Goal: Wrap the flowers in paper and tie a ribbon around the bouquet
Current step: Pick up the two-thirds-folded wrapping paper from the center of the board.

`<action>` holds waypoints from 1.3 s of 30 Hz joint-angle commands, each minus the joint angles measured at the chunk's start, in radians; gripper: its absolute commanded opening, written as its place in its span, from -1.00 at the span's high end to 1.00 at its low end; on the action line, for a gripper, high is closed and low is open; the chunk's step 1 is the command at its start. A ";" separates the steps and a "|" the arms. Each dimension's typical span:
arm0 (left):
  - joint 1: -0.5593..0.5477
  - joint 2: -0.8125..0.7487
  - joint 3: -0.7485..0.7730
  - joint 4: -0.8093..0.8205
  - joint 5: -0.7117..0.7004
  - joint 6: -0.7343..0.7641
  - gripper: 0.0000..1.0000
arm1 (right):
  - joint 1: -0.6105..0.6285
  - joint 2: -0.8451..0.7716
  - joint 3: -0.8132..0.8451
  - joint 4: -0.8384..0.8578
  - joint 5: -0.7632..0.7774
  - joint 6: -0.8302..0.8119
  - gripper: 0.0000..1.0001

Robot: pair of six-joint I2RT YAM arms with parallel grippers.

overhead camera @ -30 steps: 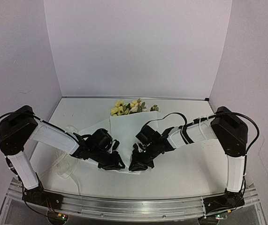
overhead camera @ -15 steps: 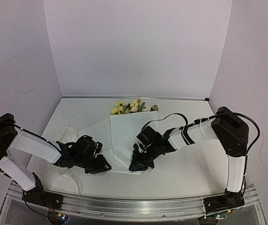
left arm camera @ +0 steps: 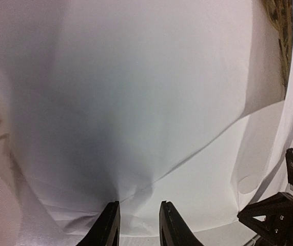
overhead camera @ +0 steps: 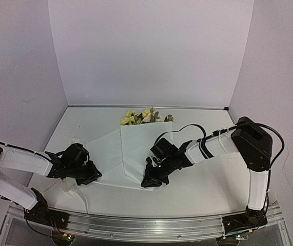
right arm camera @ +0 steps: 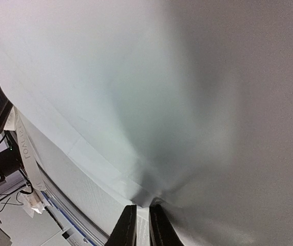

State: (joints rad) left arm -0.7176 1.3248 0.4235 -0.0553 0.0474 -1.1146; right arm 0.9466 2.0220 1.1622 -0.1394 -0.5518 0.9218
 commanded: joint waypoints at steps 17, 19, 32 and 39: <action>0.090 -0.295 -0.052 -0.399 -0.003 -0.163 0.08 | -0.029 0.063 -0.043 -0.179 0.115 -0.005 0.76; 0.084 -0.303 -0.062 -0.341 0.037 -0.192 0.08 | -0.028 0.062 -0.045 -0.178 0.115 -0.006 0.76; 0.018 -0.233 -0.048 -0.154 -0.044 -0.454 0.17 | -0.029 0.064 -0.040 -0.175 0.115 -0.009 0.76; -0.008 -0.154 -0.054 -0.058 -0.071 -0.454 0.18 | -0.029 0.068 -0.037 -0.175 0.115 -0.006 0.77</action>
State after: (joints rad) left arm -0.7101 1.1178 0.3580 -0.1953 0.0060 -1.5395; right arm 0.9375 2.0224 1.1599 -0.1376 -0.5694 0.9199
